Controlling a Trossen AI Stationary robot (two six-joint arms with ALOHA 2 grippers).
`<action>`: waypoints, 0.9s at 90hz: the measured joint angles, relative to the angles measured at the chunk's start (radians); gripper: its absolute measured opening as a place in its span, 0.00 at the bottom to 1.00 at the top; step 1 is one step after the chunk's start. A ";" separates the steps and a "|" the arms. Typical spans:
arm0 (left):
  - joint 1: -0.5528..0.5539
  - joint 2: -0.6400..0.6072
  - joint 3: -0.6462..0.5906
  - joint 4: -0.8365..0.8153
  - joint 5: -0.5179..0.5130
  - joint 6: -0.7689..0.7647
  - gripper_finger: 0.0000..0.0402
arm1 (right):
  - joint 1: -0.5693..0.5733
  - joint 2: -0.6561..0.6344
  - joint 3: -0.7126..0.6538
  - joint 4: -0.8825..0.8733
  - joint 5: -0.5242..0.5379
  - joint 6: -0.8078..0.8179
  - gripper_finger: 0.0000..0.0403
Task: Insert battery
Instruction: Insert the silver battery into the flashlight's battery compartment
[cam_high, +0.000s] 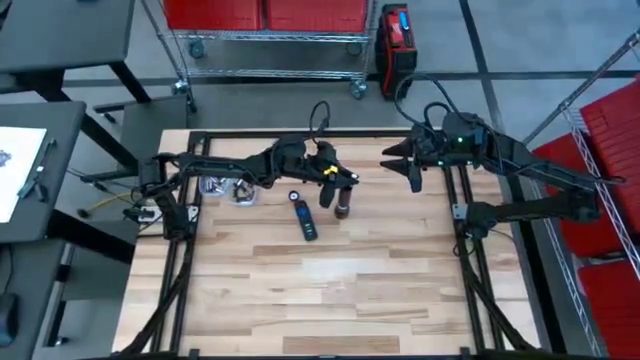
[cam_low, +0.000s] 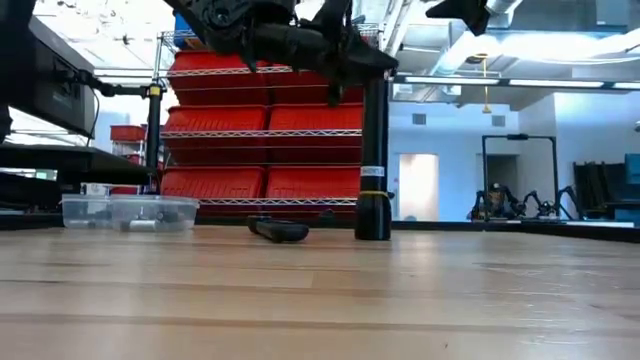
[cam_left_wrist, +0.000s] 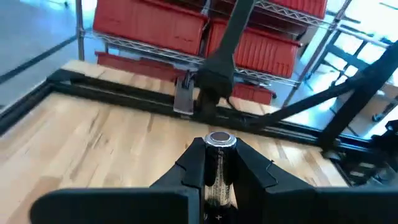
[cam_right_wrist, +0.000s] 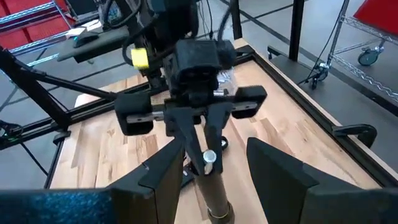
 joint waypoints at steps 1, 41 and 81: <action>0.000 0.000 0.000 -0.003 0.000 0.001 0.07 | 0.001 0.000 0.000 0.000 0.000 0.000 0.41; -0.006 -0.005 0.004 -0.071 0.000 0.136 0.09 | 0.012 0.000 0.000 0.000 0.000 0.000 0.41; -0.006 -0.002 -0.001 -0.078 0.000 0.142 0.20 | 0.012 0.000 0.000 -0.001 0.000 -0.001 0.41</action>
